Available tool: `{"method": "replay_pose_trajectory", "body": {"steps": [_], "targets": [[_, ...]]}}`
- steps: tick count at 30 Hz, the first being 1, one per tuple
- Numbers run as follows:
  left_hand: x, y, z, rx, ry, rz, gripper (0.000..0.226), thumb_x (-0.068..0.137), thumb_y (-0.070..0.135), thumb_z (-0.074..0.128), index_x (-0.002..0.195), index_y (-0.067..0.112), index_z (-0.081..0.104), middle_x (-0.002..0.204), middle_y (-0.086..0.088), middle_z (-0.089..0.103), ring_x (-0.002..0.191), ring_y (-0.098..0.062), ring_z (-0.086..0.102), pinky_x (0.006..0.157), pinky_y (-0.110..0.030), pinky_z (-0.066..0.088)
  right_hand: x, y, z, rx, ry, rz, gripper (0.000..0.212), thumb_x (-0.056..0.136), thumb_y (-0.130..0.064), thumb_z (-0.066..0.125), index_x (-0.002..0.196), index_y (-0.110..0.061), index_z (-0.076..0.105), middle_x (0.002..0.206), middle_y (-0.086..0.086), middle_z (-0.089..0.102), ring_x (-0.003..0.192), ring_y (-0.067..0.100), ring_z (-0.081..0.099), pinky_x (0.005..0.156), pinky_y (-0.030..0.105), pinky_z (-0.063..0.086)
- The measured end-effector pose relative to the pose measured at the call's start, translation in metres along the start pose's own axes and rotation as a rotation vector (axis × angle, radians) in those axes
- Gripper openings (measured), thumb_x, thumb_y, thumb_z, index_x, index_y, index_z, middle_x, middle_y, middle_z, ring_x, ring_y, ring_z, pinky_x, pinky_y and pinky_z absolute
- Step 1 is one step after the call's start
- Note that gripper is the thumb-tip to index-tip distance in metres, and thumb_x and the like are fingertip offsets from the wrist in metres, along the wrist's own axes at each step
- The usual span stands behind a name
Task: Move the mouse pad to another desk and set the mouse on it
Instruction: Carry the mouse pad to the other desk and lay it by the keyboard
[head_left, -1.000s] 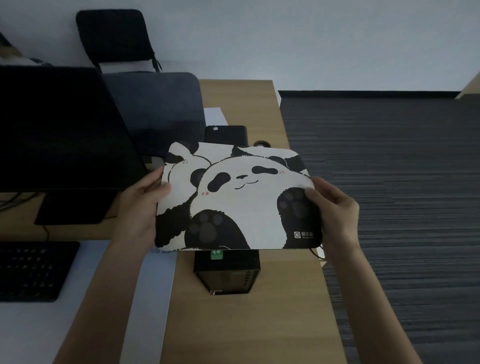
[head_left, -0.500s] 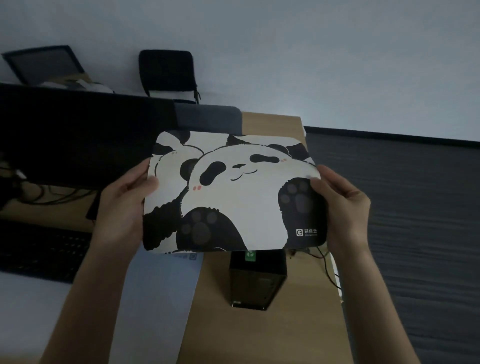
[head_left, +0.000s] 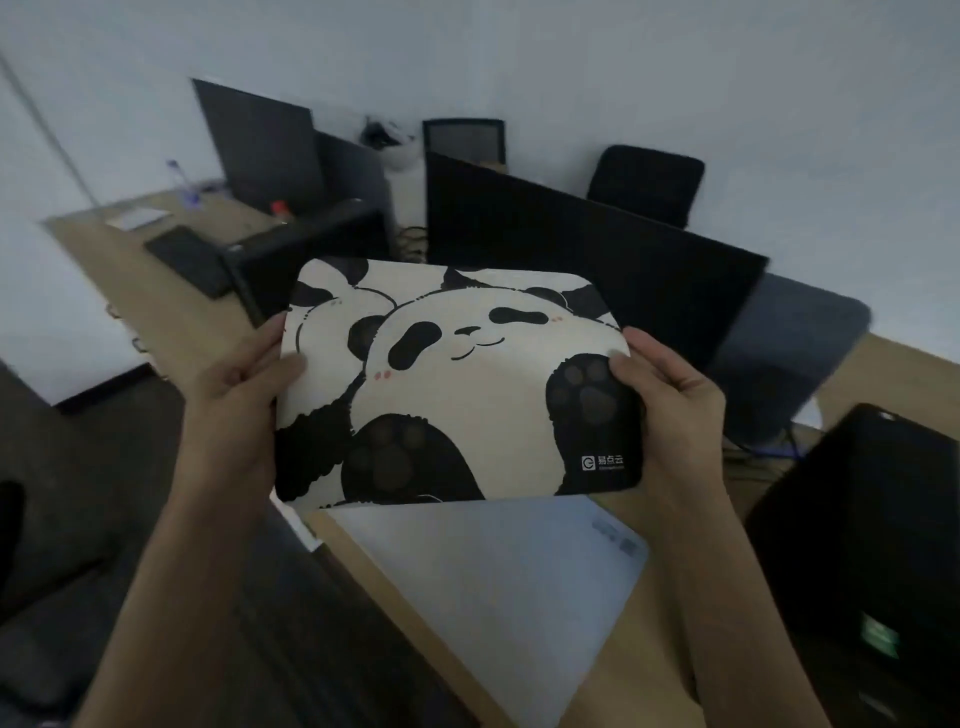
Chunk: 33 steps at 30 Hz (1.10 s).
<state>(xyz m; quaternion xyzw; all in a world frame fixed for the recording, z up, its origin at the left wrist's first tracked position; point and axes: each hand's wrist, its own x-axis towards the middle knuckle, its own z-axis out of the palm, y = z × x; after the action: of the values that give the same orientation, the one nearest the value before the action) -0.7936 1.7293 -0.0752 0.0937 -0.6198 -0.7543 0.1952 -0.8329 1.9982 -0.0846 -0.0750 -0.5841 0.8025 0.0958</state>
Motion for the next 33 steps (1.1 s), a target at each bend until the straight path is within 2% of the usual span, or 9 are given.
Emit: {"method": "replay_pose_trajectory", "body": {"steps": [5, 7, 10, 12, 15, 19, 24, 27, 33], "targets": [[0.035, 0.034, -0.101, -0.018, 0.138, 0.072, 0.035, 0.083, -0.002, 0.048, 0.105, 0.021, 0.063, 0.083, 0.012, 0.076, 0.082, -0.008, 0.07, 0.065, -0.02, 0.055, -0.005, 0.024, 0.127, 0.039, -0.147, 0.006, 0.025, 0.075, -0.004, 0.064, 0.095, -0.019, 0.066, 0.073, -0.01, 0.073, 0.077, 0.011, 0.069, 0.077, 0.03, 0.056], [0.051, 0.045, -0.14, -0.033, 0.198, 0.091, 0.035, 0.083, -0.001, 0.048, 0.109, 0.018, 0.062, 0.084, 0.011, 0.076, 0.082, -0.008, 0.07, 0.064, -0.021, 0.055, -0.006, 0.036, 0.177, 0.061, -0.207, 0.017, 0.025, 0.076, -0.003, 0.064, 0.094, -0.02, 0.066, 0.079, -0.007, 0.073, 0.08, 0.012, 0.069, 0.075, 0.029, 0.056], [0.072, 0.059, -0.197, -0.044, 0.3, 0.114, 0.038, 0.083, -0.001, 0.05, 0.116, 0.013, 0.058, 0.081, 0.011, 0.076, 0.08, -0.007, 0.07, 0.063, -0.019, 0.055, -0.008, 0.055, 0.246, 0.075, -0.278, 0.016, 0.025, 0.076, -0.001, 0.063, 0.096, -0.017, 0.066, 0.084, -0.004, 0.07, 0.072, 0.004, 0.068, 0.061, 0.017, 0.054], [0.083, 0.065, -0.231, -0.033, 0.352, 0.131, 0.038, 0.082, -0.001, 0.05, 0.117, 0.013, 0.058, 0.083, 0.01, 0.076, 0.082, -0.008, 0.07, 0.064, -0.018, 0.055, -0.007, 0.069, 0.288, 0.072, -0.324, 0.033, 0.027, 0.075, -0.001, 0.063, 0.097, -0.016, 0.067, 0.084, -0.004, 0.07, 0.07, 0.004, 0.068, 0.059, 0.016, 0.054], [0.102, 0.069, -0.277, -0.022, 0.429, 0.15, 0.035, 0.082, 0.0, 0.051, 0.112, 0.015, 0.061, 0.085, 0.011, 0.076, 0.083, -0.007, 0.069, 0.064, -0.017, 0.054, -0.002, 0.094, 0.347, 0.07, -0.394, 0.078, 0.027, 0.074, -0.001, 0.065, 0.089, -0.024, 0.069, 0.082, -0.007, 0.072, 0.076, 0.01, 0.069, 0.064, 0.02, 0.056], [0.134, 0.07, -0.33, -0.01, 0.533, 0.166, 0.033, 0.082, -0.001, 0.051, 0.108, 0.016, 0.062, 0.083, 0.011, 0.076, 0.081, -0.006, 0.069, 0.064, -0.016, 0.054, 0.008, 0.125, 0.424, 0.045, -0.497, 0.116, 0.028, 0.074, -0.004, 0.065, 0.084, -0.029, 0.069, 0.092, -0.003, 0.071, 0.09, 0.016, 0.067, 0.077, 0.029, 0.054], [0.202, 0.07, -0.386, -0.003, 0.613, 0.17, 0.035, 0.082, 0.001, 0.051, 0.112, 0.014, 0.062, 0.097, 0.005, 0.073, 0.085, -0.012, 0.069, 0.072, -0.023, 0.056, 0.037, 0.161, 0.519, 0.066, -0.556, 0.079, 0.029, 0.075, -0.003, 0.065, 0.086, -0.029, 0.069, 0.075, -0.016, 0.072, 0.078, 0.003, 0.068, 0.063, 0.015, 0.053], [0.254, 0.074, -0.414, 0.01, 0.635, 0.181, 0.033, 0.082, 0.001, 0.05, 0.108, 0.017, 0.064, 0.09, 0.007, 0.075, 0.083, -0.01, 0.07, 0.069, -0.022, 0.056, 0.061, 0.178, 0.577, 0.071, -0.573, 0.066, 0.029, 0.075, -0.004, 0.065, 0.087, -0.031, 0.067, 0.08, -0.015, 0.07, 0.076, 0.0, 0.067, 0.061, 0.014, 0.052], [0.353, 0.079, -0.465, -0.006, 0.665, 0.185, 0.032, 0.082, -0.001, 0.051, 0.105, 0.018, 0.063, 0.08, 0.011, 0.076, 0.079, -0.006, 0.07, 0.062, -0.017, 0.054, 0.107, 0.207, 0.674, 0.071, -0.609, 0.076, 0.028, 0.077, -0.005, 0.063, 0.083, -0.032, 0.066, 0.076, -0.015, 0.071, 0.073, 0.003, 0.068, 0.06, 0.017, 0.055]]}}
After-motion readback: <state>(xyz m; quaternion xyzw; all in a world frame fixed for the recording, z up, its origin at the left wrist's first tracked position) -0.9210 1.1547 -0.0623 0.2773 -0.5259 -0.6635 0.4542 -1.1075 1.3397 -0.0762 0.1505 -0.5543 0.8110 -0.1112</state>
